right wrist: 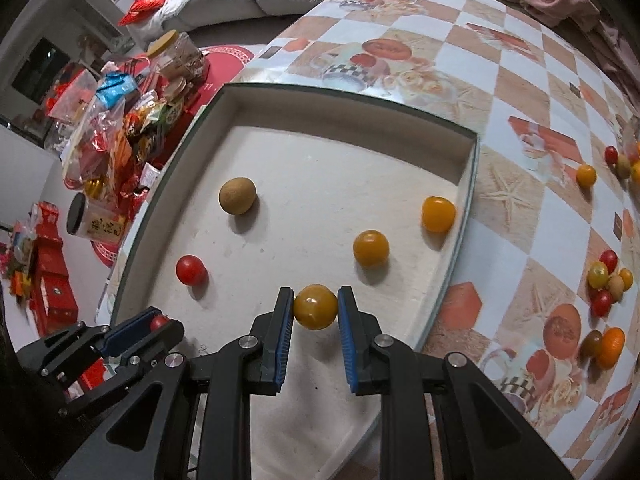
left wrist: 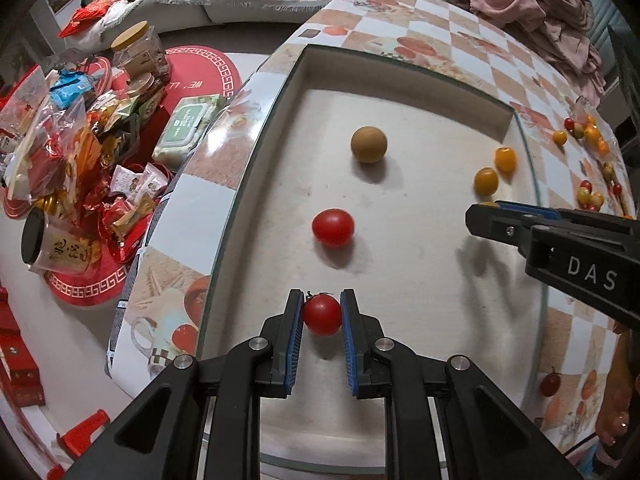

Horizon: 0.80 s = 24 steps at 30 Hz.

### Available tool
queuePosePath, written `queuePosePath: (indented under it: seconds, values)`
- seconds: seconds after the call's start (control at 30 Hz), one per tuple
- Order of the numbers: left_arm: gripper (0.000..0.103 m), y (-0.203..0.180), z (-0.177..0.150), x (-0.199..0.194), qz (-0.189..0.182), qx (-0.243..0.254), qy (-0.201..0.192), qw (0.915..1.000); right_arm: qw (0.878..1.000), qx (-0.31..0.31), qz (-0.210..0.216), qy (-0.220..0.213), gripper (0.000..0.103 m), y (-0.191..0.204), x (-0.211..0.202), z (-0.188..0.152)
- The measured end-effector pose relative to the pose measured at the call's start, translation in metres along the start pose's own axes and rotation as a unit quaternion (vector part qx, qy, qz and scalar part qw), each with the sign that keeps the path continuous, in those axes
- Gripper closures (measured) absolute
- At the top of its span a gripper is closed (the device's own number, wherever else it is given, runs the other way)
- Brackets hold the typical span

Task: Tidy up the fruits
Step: 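Carry both held tomatoes over the white tray, then open the left tool releasing the red tomato while the right tool releases the yellow tomato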

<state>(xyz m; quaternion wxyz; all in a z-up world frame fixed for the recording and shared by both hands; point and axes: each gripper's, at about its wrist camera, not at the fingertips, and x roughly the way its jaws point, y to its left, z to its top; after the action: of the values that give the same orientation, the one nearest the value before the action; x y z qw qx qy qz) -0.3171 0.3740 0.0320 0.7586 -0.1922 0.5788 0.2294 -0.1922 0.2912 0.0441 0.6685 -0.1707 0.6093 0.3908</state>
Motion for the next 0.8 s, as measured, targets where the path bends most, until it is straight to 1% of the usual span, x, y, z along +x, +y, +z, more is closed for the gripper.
queuePosePath:
  seconds: [0.1, 0.3, 0.4, 0.43, 0.47, 0.5, 0.53, 0.57, 0.63, 0.7, 0.8]
  values:
    - [0.083, -0.002, -0.003, 0.005, 0.004, 0.012, 0.003, 0.9999, 1.000, -0.003, -0.006, 0.002, 0.079, 0.002, 0.005, 0.001]
    - [0.083, -0.004, -0.005, 0.008, 0.003, 0.016, 0.000, 0.9999, 1.000, -0.003, -0.016, 0.011, 0.079, -0.001, 0.015, 0.000]
    - [0.082, -0.005, -0.005, 0.009, 0.003, 0.020, 0.004, 0.9998, 1.000, -0.010, -0.020, 0.009, 0.078, 0.001, 0.016, -0.001]
    - [0.078, -0.005, -0.005, 0.009, 0.006, 0.023, 0.004, 0.9997, 1.000, -0.013, -0.023, 0.009, 0.078, 0.002, 0.016, -0.001]
    - [0.071, -0.006, -0.005, 0.009, 0.012, 0.025, 0.003, 0.9996, 1.000, -0.015, -0.024, 0.009, 0.078, 0.002, 0.017, -0.001]
    - [0.046, -0.005, -0.005, 0.008, 0.014, 0.023, 0.003, 0.9996, 1.000, -0.015, -0.023, 0.010, 0.078, 0.003, 0.017, -0.001]
    - [0.035, -0.004, -0.005, 0.006, 0.012, 0.018, -0.003, 0.9998, 1.000, -0.015, -0.021, 0.011, 0.078, 0.003, 0.017, 0.000]
    - [0.035, -0.003, -0.006, 0.003, 0.011, 0.015, -0.012, 0.9998, 1.000, -0.015, -0.018, 0.012, 0.076, 0.003, 0.017, 0.000]
    - [0.035, -0.005, -0.005, 0.001, 0.010, 0.023, -0.012, 0.9996, 1.000, -0.016, -0.013, 0.014, 0.071, 0.003, 0.017, 0.001]
    - [0.035, -0.005, -0.005, 0.001, 0.015, 0.026, -0.009, 0.9995, 1.000, -0.015, -0.013, 0.015, 0.057, 0.002, 0.017, 0.001]
    - [0.035, -0.005, -0.005, 0.000, 0.014, 0.026, -0.007, 0.9995, 1.000, -0.011, -0.007, 0.011, 0.049, 0.003, 0.013, 0.001]
